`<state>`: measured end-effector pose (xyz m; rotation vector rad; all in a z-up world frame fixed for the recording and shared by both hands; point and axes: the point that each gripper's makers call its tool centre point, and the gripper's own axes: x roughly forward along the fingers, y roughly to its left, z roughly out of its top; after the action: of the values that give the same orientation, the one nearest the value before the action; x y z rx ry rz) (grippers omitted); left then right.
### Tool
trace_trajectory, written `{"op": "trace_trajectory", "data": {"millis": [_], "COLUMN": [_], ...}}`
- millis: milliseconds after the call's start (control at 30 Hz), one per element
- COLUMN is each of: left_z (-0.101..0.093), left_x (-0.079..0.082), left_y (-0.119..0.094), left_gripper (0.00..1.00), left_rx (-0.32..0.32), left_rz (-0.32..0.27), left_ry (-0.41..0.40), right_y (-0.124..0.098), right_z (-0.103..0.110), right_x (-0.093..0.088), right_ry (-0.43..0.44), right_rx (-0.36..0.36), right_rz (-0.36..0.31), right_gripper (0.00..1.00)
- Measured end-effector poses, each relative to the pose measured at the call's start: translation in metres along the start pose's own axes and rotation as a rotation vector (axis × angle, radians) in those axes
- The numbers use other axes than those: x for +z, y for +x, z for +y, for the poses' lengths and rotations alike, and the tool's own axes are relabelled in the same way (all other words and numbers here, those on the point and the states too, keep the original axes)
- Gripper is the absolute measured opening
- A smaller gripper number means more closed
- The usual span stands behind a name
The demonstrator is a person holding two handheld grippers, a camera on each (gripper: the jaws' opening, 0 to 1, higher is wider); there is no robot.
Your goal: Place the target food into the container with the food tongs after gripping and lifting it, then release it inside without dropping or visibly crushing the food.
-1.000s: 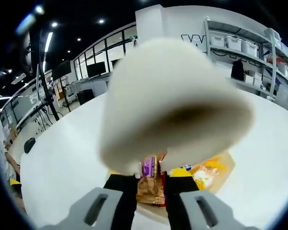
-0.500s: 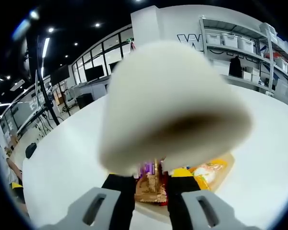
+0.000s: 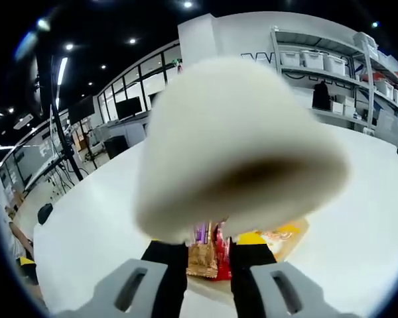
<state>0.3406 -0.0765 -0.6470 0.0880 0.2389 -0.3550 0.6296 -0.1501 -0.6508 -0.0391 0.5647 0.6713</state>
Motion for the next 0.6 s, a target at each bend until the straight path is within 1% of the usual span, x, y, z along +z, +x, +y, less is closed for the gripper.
{"op": "trace_trajectory", "data": {"millis": [167,367,500,600], "left_z": [-0.004,-0.012,-0.017,-0.019], "left_x": [0.003,0.004,0.007,0.008], "left_y": [-0.001,0.000,0.000,0.000], "left_gripper": [0.89,0.89,0.89,0.89], "left_rx": [-0.010,-0.021,-0.028,-0.034], "left_rz": [-0.010,-0.011,-0.014,-0.020], "left_ry": [-0.009,-0.006,0.003,0.000], "right_y": [-0.006,-0.019,-0.026,-0.032], "right_z": [0.000,0.008,0.011,0.014], "right_x": [0.000,0.003,0.005,0.006], "right_ry": [-0.006,-0.007,-0.019,-0.045], "right_rx": [0.007,0.028,0.044,0.048], "right_rz": [0.001,-0.010,-0.016,-0.021], "right_gripper": [0.16,0.16,0.16,0.16]}}
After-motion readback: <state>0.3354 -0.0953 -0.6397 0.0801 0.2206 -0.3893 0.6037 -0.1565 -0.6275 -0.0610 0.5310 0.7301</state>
